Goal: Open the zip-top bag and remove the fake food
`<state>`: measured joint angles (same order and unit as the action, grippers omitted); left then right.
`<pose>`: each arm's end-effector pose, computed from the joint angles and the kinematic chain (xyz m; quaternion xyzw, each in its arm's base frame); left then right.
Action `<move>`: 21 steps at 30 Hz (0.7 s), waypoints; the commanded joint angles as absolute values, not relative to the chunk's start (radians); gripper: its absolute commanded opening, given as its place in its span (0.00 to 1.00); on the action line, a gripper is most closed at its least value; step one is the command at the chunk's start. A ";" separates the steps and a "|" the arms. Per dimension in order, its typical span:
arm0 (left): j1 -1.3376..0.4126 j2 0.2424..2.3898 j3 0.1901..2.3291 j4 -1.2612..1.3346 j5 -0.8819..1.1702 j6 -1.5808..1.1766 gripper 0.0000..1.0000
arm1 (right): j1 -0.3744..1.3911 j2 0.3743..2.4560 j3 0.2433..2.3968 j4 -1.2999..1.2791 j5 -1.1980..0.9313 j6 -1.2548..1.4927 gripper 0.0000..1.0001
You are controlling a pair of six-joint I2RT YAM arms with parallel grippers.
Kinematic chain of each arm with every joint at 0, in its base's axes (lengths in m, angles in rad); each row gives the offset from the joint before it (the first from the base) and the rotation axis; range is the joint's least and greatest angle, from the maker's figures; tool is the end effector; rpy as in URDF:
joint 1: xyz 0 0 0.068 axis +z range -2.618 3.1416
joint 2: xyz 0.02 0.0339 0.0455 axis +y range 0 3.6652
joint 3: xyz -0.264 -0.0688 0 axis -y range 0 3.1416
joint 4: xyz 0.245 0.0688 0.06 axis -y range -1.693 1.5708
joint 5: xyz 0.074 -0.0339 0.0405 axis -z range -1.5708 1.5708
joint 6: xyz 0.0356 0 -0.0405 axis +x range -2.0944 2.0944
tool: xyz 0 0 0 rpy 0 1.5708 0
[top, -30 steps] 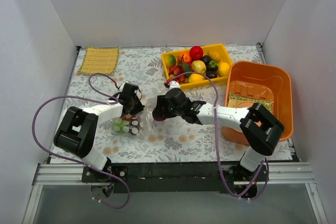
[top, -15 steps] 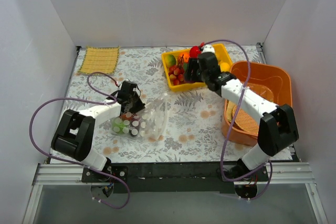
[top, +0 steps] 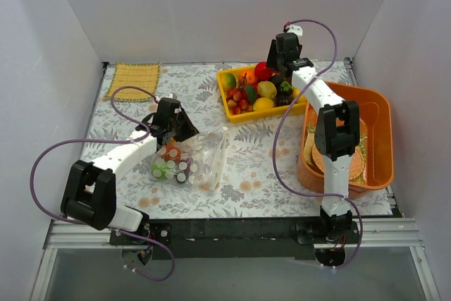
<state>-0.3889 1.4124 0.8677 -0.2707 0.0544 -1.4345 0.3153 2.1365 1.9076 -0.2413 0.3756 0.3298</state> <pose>0.2714 -0.1133 0.2188 -0.4553 0.8101 -0.3069 0.2058 0.4882 0.1455 0.2907 0.1037 0.8367 0.0119 0.5377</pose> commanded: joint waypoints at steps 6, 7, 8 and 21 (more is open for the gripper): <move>-0.385 1.358 0.986 -0.357 0.086 -1.364 0.19 | 0.281 2.220 1.987 -0.276 0.442 0.304 0.32; -0.385 1.362 0.992 -0.356 0.089 -1.365 0.19 | 0.281 2.215 1.955 -0.264 0.443 0.307 0.35; -0.385 1.365 0.996 -0.356 0.090 -1.364 0.19 | 0.281 2.209 1.941 -0.259 0.443 0.308 0.42; -0.385 1.371 0.996 -0.347 0.091 -1.367 0.20 | 0.281 2.174 1.934 -0.284 0.402 0.276 0.84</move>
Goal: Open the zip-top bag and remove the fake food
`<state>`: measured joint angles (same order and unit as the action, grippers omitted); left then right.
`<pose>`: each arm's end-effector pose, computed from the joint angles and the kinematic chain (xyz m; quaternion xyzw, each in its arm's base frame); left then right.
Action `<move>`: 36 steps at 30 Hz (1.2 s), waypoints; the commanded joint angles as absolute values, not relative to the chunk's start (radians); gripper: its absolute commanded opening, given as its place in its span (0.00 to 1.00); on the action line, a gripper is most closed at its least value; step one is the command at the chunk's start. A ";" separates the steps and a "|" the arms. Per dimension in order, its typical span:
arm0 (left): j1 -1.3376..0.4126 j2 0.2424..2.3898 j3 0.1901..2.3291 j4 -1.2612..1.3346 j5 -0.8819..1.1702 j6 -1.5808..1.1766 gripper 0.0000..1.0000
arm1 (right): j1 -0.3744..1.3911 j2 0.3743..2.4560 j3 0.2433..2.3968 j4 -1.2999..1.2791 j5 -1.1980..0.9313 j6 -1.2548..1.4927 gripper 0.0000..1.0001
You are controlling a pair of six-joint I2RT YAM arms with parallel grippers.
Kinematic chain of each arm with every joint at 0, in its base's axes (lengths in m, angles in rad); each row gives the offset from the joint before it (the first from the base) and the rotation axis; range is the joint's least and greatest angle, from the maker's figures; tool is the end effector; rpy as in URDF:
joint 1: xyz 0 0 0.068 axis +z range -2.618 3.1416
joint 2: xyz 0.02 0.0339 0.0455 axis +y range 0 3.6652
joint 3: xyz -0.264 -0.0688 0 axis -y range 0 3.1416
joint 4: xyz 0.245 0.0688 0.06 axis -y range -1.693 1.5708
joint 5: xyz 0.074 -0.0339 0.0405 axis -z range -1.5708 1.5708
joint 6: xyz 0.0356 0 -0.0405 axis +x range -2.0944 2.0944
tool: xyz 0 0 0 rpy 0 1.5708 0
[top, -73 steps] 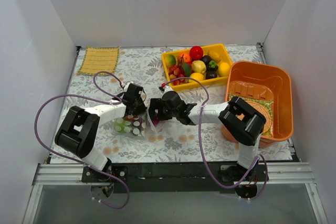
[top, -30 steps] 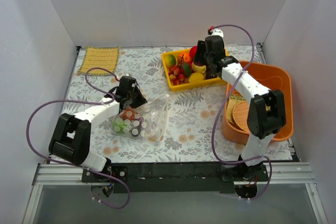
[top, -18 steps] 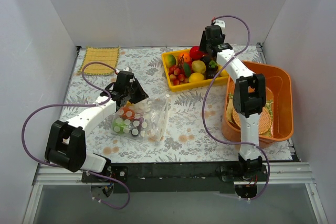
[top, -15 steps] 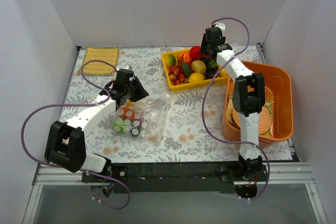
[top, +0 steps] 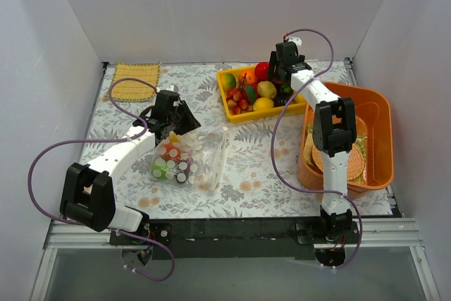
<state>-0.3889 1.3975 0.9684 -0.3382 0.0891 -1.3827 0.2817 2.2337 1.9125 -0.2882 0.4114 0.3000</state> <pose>0.2773 -0.1171 0.2502 -0.4230 0.8166 -0.3285 0.2154 0.5047 0.1312 0.2401 0.1024 0.8671 -0.0437 0.4856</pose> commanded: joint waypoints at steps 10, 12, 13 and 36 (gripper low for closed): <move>-0.385 1.356 0.989 -0.360 0.063 -1.379 0.23 | 0.285 2.073 1.901 -0.336 0.388 0.284 0.88; -0.383 1.348 0.992 -0.368 0.052 -1.382 0.24 | 0.290 2.019 1.885 -0.337 0.382 0.285 0.88; -0.379 1.338 0.992 -0.371 0.046 -1.387 0.24 | 0.298 1.999 1.876 -0.337 0.377 0.284 0.87; -0.256 1.114 0.743 -0.394 -0.002 -1.523 0.13 | 0.836 1.433 1.007 -0.134 0.249 0.593 0.25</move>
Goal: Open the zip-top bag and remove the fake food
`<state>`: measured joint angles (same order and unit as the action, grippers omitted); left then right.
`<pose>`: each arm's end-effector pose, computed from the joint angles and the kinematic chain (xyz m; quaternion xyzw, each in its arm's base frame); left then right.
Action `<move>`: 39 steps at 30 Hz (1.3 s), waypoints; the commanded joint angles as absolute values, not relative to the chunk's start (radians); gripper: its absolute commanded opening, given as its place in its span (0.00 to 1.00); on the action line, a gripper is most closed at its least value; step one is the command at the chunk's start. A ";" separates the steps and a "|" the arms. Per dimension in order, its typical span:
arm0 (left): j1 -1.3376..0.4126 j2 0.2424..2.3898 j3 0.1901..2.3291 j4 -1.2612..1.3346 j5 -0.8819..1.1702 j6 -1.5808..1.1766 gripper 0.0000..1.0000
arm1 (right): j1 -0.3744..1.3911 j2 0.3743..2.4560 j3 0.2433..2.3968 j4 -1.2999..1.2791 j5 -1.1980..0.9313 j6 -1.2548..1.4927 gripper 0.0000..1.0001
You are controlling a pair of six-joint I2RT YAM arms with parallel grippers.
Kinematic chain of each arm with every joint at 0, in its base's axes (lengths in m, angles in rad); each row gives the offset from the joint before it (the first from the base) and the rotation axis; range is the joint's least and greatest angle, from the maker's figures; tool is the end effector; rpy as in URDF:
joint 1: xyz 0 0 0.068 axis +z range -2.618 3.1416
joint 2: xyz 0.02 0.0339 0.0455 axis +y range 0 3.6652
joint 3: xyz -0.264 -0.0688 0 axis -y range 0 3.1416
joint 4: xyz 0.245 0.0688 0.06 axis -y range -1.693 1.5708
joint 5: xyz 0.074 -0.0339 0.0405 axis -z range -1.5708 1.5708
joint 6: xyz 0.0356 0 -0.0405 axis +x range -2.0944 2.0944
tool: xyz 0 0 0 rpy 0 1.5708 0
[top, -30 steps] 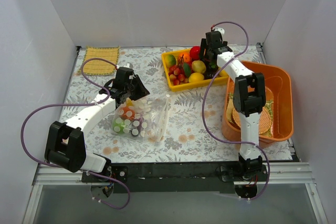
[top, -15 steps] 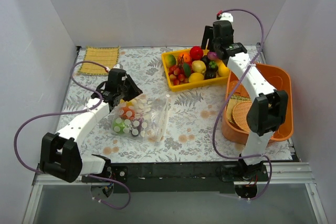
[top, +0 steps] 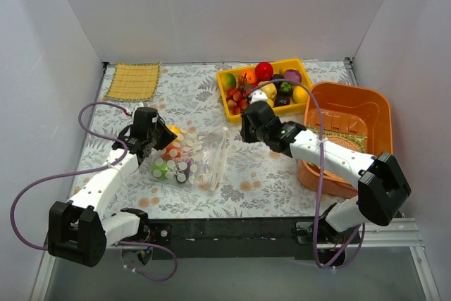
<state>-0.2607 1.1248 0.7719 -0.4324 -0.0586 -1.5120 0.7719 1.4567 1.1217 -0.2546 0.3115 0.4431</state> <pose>0.2268 -0.0584 0.2459 -0.5499 0.7420 -0.2793 0.2628 0.2446 0.2229 0.2919 -0.0705 0.8716 0.1533 0.4603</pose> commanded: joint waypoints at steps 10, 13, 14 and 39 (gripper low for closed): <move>-0.423 1.097 0.641 -0.437 -0.167 -1.569 0.09 | 0.917 1.566 0.827 0.244 0.008 0.742 0.23; -0.457 1.104 0.603 -0.454 -0.244 -1.618 0.05 | 0.917 1.609 0.808 0.319 -0.063 0.778 0.23; -0.457 1.100 0.592 -0.450 -0.251 -1.629 0.05 | 0.917 1.618 0.804 0.336 -0.080 0.784 0.22; -0.476 1.098 0.486 -0.406 -0.336 -1.700 0.21 | 0.936 1.805 0.821 0.543 -0.181 0.877 0.25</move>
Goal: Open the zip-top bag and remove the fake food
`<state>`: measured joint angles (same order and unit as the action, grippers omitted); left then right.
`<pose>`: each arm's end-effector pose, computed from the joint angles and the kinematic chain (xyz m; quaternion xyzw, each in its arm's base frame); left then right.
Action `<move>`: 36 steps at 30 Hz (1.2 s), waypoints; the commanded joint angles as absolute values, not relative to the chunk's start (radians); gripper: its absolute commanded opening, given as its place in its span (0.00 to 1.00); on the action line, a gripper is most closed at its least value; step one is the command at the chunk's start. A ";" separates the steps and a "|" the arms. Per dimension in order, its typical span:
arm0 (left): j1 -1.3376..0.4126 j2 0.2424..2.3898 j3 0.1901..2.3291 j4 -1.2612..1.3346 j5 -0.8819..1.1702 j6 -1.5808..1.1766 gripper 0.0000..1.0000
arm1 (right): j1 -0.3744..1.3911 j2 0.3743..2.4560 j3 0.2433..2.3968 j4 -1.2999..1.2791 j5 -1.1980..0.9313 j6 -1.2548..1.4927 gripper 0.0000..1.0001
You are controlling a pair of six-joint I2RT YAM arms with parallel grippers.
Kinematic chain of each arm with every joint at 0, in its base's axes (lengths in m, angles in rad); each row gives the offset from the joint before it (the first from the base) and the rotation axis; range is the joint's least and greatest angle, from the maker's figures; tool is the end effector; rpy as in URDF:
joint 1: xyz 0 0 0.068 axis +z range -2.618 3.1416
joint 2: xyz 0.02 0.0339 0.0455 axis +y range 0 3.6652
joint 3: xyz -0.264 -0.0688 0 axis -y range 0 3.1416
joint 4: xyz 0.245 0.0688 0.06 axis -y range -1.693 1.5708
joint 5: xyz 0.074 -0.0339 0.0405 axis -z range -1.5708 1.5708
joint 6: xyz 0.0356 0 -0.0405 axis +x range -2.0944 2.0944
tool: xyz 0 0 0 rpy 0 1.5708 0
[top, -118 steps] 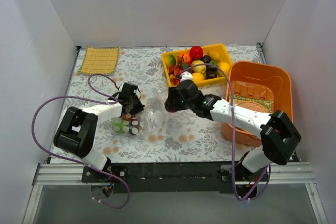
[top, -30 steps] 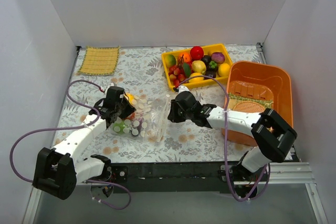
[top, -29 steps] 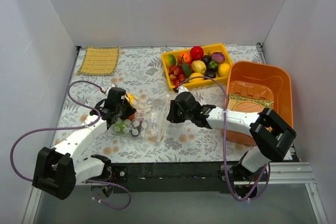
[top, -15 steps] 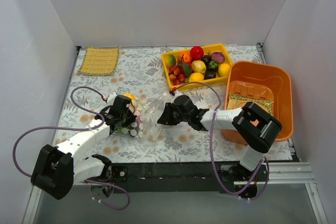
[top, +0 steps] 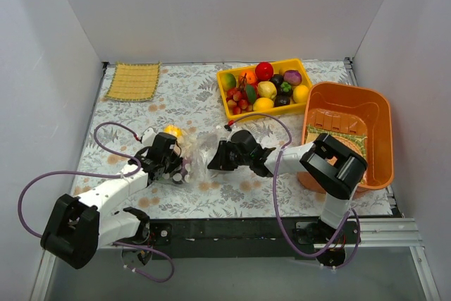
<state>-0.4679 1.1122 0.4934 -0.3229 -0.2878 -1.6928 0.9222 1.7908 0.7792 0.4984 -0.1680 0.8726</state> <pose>0.1841 -0.0817 0.1695 -0.5773 0.7445 -0.2059 0.2645 0.2088 0.2853 0.1417 -0.0637 0.8591 0.4382 0.2569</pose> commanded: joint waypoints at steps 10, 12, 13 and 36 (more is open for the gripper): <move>-0.486 1.126 0.465 -0.402 -0.295 -1.713 0.01 | 0.950 1.832 0.874 0.534 -0.192 0.867 0.41; -0.492 1.126 0.445 -0.381 -0.273 -1.721 0.00 | 0.957 1.838 0.900 0.512 -0.189 0.859 0.42; -0.494 1.127 0.440 -0.362 -0.265 -1.724 0.00 | 0.959 1.844 0.910 0.503 -0.186 0.858 0.43; -0.541 1.230 0.414 -0.225 -0.153 -1.727 0.00 | 0.989 1.956 1.109 0.232 0.029 0.842 0.62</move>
